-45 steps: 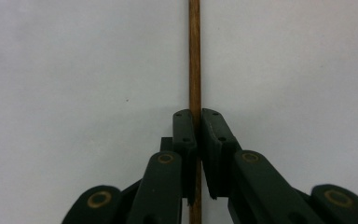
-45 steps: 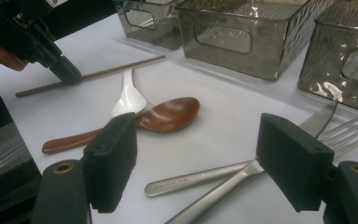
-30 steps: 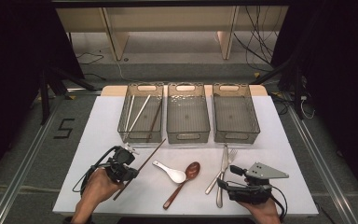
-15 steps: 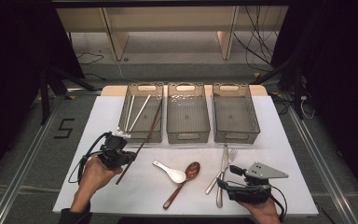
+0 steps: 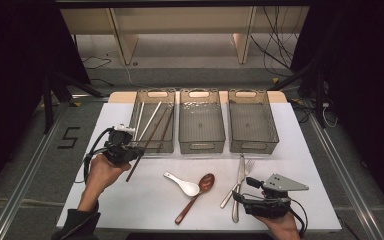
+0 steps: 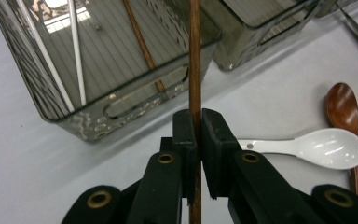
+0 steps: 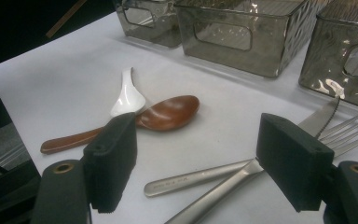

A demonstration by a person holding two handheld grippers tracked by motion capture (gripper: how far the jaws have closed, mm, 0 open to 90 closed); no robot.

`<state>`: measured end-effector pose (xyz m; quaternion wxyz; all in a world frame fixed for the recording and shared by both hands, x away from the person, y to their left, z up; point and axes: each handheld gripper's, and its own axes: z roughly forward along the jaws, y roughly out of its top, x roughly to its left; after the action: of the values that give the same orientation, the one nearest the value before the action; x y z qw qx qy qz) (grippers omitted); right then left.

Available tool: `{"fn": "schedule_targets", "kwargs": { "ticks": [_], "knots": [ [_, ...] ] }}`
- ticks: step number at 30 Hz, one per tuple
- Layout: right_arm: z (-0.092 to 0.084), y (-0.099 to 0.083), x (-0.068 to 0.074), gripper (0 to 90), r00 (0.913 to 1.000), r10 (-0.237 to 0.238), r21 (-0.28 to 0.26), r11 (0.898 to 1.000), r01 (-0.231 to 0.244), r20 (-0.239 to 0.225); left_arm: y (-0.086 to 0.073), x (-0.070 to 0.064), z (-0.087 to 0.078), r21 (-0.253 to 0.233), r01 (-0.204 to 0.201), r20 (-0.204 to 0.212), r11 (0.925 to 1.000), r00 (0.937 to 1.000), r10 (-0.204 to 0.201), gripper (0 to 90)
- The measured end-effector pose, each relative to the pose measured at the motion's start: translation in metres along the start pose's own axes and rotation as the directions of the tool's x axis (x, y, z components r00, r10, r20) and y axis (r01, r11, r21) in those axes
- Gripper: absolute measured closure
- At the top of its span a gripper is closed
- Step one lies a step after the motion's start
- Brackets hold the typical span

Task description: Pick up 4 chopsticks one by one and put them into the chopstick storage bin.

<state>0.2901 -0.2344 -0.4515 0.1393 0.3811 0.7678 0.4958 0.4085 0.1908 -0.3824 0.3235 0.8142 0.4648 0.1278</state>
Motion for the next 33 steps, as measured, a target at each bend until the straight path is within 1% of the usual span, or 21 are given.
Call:
{"fn": "schedule_targets", "kwargs": {
  "ticks": [7, 11, 14, 18, 20, 29, 33],
  "knots": [
    [0.000, 0.000, 0.000, 29.8, 1.0000, 0.006, 0.000, 1.000, -0.006, -0.002, 0.025, 0.009, -0.001, -0.045, 0.000, -0.020, 0.9990, 0.9998, -0.001, 84.2],
    [-0.001, 0.000, -0.001, 29.8, 1.0000, 0.006, 0.000, 1.000, -0.006, -0.001, 0.039, 0.016, -0.001, -0.061, 0.007, -0.032, 0.9981, 0.9994, -0.009, 84.2],
    [-0.001, 0.000, -0.001, 29.8, 1.0000, 0.007, -0.001, 1.000, -0.007, -0.001, 0.049, 0.019, 0.000, -0.070, -0.007, -0.045, 0.9975, 0.9990, 0.004, 84.2],
    [-0.001, 0.000, -0.001, 29.8, 1.0000, 0.005, -0.002, 1.000, -0.005, -0.001, 0.062, 0.025, 0.004, -0.077, -0.005, -0.065, 0.9970, 0.9979, 0.000, 84.2],
    [-0.001, 0.000, -0.002, 29.8, 1.0000, 0.006, -0.002, 1.000, -0.006, -0.001, 0.067, 0.028, 0.008, -0.078, -0.010, -0.072, 0.9969, 0.9974, 0.005, 84.2],
    [-0.001, 0.000, -0.002, 29.8, 1.0000, 0.005, -0.003, 1.000, -0.005, -0.003, 0.085, 0.039, 0.022, -0.086, -0.003, -0.106, 0.9963, 0.9944, -0.006, 84.2],
    [-0.001, 0.000, -0.002, 29.8, 1.0000, 0.005, -0.004, 1.000, -0.005, -0.004, 0.089, 0.045, 0.031, -0.075, 0.006, -0.118, 0.9972, 0.9929, -0.015, 84.2]
  ]
}}
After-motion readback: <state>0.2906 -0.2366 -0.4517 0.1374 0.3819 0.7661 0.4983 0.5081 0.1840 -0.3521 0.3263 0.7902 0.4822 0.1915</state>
